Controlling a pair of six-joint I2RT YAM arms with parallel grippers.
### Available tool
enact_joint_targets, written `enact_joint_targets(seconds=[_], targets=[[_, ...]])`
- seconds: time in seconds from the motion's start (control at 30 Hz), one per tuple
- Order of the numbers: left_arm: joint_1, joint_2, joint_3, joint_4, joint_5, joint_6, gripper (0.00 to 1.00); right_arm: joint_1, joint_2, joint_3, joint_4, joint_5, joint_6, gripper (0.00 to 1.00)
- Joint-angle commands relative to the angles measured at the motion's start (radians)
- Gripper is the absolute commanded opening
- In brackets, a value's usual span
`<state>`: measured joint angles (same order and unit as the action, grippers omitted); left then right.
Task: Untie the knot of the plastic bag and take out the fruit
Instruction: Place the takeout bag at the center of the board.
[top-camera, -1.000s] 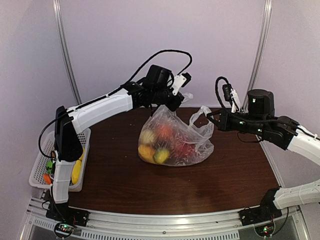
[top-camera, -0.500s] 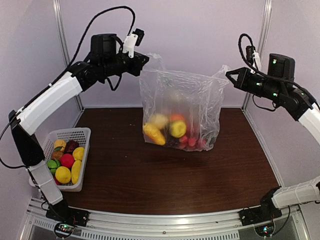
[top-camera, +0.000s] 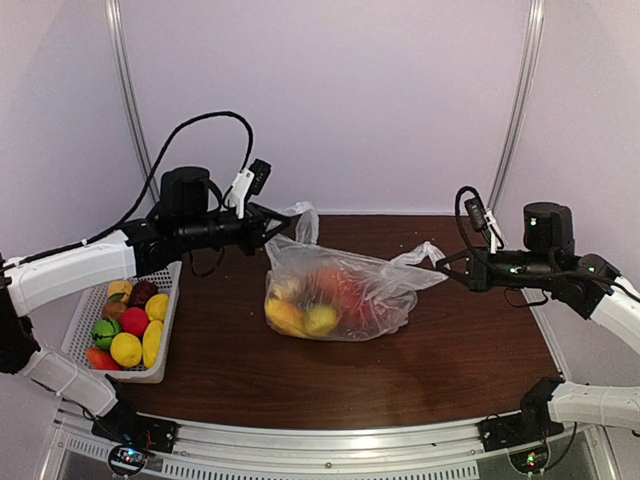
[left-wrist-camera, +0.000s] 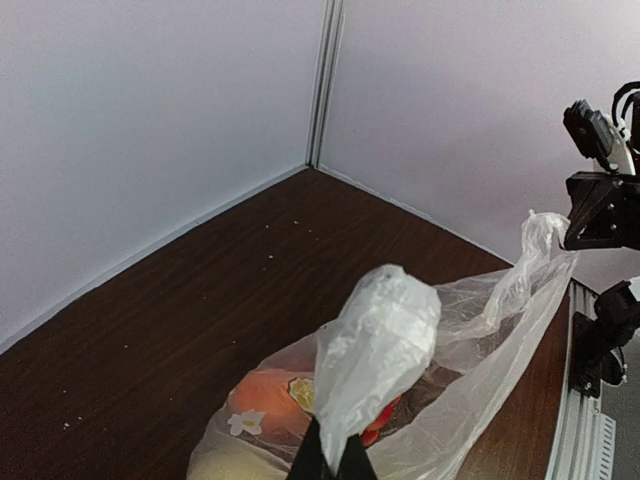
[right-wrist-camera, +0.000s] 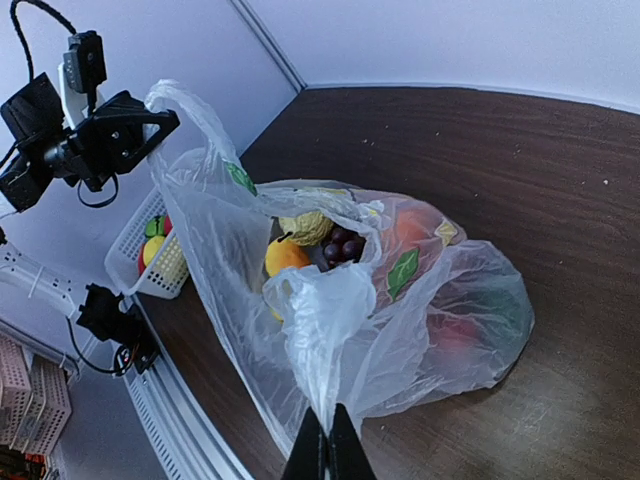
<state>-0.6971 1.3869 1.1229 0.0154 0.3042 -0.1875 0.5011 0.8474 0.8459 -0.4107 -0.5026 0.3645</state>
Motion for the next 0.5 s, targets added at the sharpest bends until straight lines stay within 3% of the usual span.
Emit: enact_joint_targets(seconds=[0.0, 0.3, 0.47], targets=[[0.01, -0.148, -0.104, 0.193, 0.022, -0.086, 0.0, 0.02, -0.049, 0.002, -0.086, -0.075, -0.029, 0.0], [0.002, -0.246, -0.198, 0.169, 0.042, -0.141, 0.0, 0.02, 0.013, 0.235, -0.185, 0.051, -0.107, 0.77], [0.0, -0.285, -0.242, 0.166, 0.044, -0.161, 0.0, 0.03, 0.149, 0.416, -0.249, 0.146, -0.195, 0.88]])
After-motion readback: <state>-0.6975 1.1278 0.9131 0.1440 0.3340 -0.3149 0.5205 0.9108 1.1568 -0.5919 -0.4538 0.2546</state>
